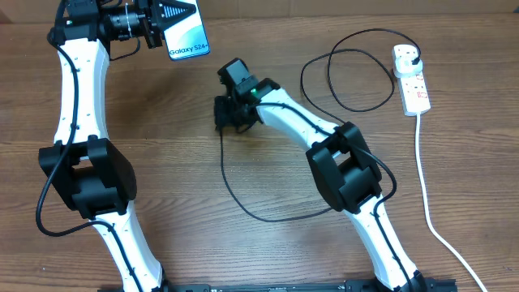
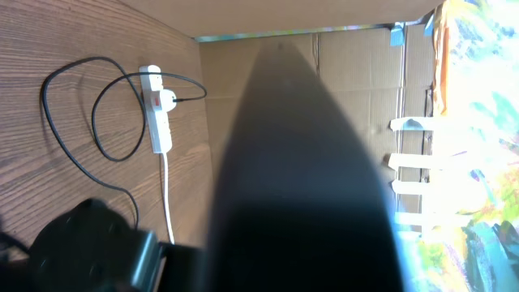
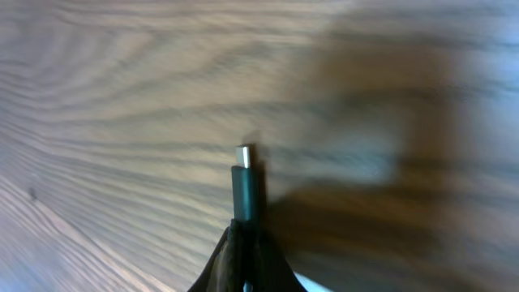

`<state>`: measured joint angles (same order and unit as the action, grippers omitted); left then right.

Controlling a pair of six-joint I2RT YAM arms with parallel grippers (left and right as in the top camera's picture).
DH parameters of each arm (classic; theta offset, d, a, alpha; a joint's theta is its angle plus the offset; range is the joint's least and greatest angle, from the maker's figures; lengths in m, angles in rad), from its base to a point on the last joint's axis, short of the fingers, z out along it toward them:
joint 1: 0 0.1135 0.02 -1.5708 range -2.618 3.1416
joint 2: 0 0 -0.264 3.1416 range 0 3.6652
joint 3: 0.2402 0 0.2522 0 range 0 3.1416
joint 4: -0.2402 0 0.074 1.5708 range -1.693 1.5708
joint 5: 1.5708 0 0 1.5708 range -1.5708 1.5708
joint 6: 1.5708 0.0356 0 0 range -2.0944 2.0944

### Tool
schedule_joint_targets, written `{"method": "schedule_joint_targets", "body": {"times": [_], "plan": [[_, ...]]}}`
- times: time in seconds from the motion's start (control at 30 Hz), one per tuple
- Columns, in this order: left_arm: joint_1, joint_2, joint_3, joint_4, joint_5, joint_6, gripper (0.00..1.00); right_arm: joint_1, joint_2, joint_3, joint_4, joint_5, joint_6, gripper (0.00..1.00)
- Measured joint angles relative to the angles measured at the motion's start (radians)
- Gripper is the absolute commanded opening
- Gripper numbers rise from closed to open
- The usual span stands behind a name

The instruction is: Plug charger to phone and switch on socket

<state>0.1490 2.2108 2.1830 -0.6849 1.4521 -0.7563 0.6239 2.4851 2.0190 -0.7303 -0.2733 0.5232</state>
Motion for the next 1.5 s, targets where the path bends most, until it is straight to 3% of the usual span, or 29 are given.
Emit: {"method": "schedule_joint_targets", "body": {"times": [0.2,0.43,0.63,0.97,1.1,1.3,1.5], "plan": [[-0.002,0.000,0.000,0.000,0.003,0.004,0.04,-0.079,-0.053,-0.003,-0.161,-0.096,-0.097,0.04],[-0.003,0.000,0.000,0.002,0.056,0.007,0.04,-0.156,-0.261,-0.007,-0.163,-0.459,-0.223,0.04],[-0.003,0.000,0.000,0.002,0.078,0.007,0.04,-0.179,-0.334,-0.003,-0.152,-0.747,-0.248,0.04],[-0.003,0.000,0.000,0.002,0.082,0.030,0.04,-0.178,-0.329,-0.003,-0.160,-0.901,-0.235,0.04],[-0.003,0.000,0.000,0.002,0.082,0.034,0.04,-0.178,-0.329,-0.003,-0.171,-0.846,-0.219,0.04],[-0.003,0.000,0.000,0.002,0.082,0.035,0.04,-0.157,-0.329,-0.040,-0.189,-0.489,-0.152,0.04],[-0.003,0.000,0.000,0.002,0.083,0.051,0.04,-0.068,-0.328,-0.212,-0.075,-0.173,-0.042,0.04]]}}
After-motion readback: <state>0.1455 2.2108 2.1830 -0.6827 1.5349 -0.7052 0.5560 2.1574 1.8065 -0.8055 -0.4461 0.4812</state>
